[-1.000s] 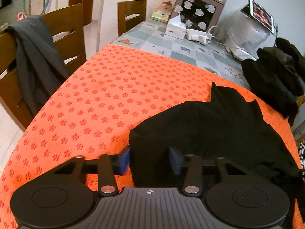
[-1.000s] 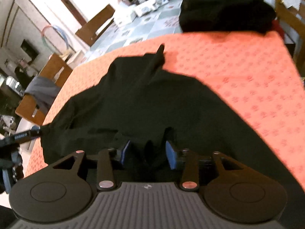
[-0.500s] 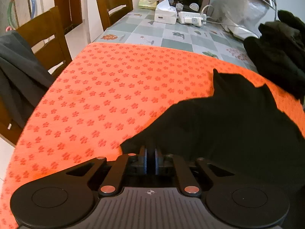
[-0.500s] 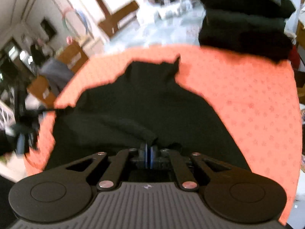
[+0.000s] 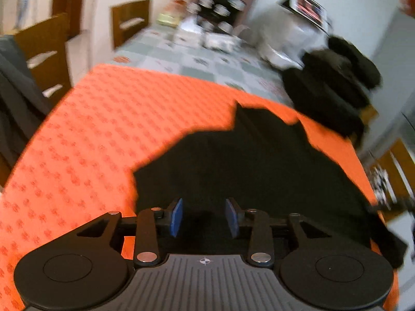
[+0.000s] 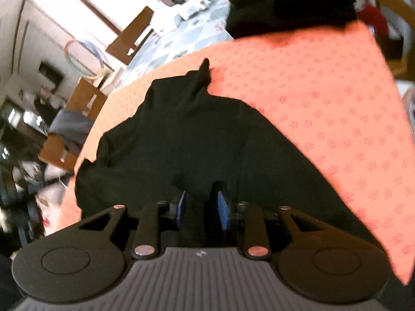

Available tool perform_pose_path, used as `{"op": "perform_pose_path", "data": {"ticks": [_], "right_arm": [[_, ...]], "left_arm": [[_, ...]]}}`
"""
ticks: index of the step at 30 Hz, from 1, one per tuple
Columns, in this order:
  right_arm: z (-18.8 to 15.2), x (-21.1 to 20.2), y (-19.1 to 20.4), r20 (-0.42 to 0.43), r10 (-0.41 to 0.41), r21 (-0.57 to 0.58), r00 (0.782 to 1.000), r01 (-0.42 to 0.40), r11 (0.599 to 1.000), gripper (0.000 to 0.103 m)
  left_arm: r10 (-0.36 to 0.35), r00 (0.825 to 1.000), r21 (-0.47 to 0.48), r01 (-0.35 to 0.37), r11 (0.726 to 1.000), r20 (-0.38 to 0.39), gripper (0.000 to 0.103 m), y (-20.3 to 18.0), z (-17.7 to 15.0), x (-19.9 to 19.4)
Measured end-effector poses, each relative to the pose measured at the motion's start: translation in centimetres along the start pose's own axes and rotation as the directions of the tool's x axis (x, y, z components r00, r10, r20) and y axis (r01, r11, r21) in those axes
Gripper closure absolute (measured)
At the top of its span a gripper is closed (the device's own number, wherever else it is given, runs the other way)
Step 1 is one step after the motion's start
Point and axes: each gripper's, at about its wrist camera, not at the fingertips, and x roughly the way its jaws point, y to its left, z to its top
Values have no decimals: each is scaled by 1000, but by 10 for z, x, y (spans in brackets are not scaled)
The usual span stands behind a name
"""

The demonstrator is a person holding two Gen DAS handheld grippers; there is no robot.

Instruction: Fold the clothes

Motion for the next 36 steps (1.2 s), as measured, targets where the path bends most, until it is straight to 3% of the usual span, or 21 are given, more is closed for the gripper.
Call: {"op": "perform_pose_path", "data": {"ticks": [6,12,17,19,21,26,36], "right_arm": [[5,38,-1,-87,-8,55,996,13,998,72],[8,42,-9,-28,-41,160,999,45,986,72],[5,51,-6,-23,-60,134,998,62,989,73],[4,51,-8,-10,-59,146,998,59,988,92],[4,49,-8,6,-51,156,999,49,986,95],[13,31,-5,71,-30,155,997,19,988,96],[22,7,-28,167,-145,222,975,106,969,98]], "left_arm": [[-36,997,23,38,999,-72,64,-11,-23,23],[-38,995,2,38,999,-97,64,-6,-28,40],[-60,993,-13,59,998,-105,64,-1,-28,40],[-62,992,-19,60,998,-110,64,-1,-27,41],[-61,992,-22,59,998,-111,64,-1,-27,42],[-63,992,-25,61,998,-108,64,-2,-27,41],[-65,993,-29,63,998,-98,64,-1,-30,41]]}}
